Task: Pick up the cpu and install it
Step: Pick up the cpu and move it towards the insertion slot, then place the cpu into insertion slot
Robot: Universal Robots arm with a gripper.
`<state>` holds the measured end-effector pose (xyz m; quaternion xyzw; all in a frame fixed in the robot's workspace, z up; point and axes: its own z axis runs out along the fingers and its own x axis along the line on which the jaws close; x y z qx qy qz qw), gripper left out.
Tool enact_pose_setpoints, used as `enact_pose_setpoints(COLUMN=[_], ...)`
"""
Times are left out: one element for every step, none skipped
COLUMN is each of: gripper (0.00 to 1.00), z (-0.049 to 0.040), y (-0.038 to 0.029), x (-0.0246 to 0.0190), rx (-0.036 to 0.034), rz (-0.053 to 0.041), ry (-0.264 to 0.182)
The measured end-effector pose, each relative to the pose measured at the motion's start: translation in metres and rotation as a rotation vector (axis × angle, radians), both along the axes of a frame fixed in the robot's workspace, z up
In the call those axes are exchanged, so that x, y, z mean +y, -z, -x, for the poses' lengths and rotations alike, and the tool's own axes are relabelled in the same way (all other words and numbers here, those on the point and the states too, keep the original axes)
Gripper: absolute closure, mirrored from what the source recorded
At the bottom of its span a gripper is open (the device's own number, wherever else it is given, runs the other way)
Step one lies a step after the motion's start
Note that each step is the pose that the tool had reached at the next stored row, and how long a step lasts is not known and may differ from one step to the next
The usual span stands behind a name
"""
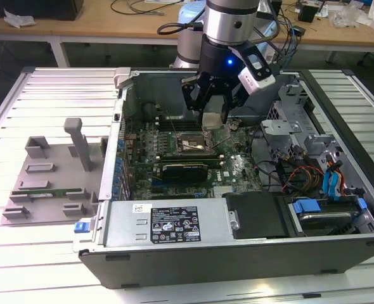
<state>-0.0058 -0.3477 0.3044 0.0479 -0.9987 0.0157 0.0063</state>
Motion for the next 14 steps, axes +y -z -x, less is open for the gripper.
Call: enact_pose_setpoints(gripper=[0.45,0.45,0.45,0.45,0.45,0.45,0.45,0.45,0.45,0.45,0.45,0.45,0.45,0.45], z=[0.0000,0.0000,0.0000,0.0000,0.0000,0.0000,0.0000,0.0000,0.0000,0.0000,0.0000,0.0000,0.0000,0.0000], y=[0.0001,0.0001,0.0001,0.0001,0.0001,0.0001,0.0002,0.0002,0.0002,0.0002,0.0002,0.0002,0.0002,0.0002], x=[0.0001,0.0001,0.0001,0.0002,0.0002,0.0003,0.0003,0.0003,0.0004,0.0004,0.0005,0.0005,0.0005,0.0005], rx=[-0.0001,-0.0001,-0.0001,-0.0001,-0.0001,-0.0001,-0.0001,-0.0001,-0.0001,-0.0001,-0.0001,-0.0001,-0.0001,-0.0001], rz=[-0.0002,-0.0002,-0.0002,-0.0001,-0.0002,-0.0001,-0.0002,-0.0001,-0.0001,-0.0002,-0.0001,-0.0002,-0.0002,0.0001], ry=[0.000,0.000,0.000,0.000,0.000,0.000,0.000,0.000,0.000,0.000,0.000,0.001,0.014,0.039])
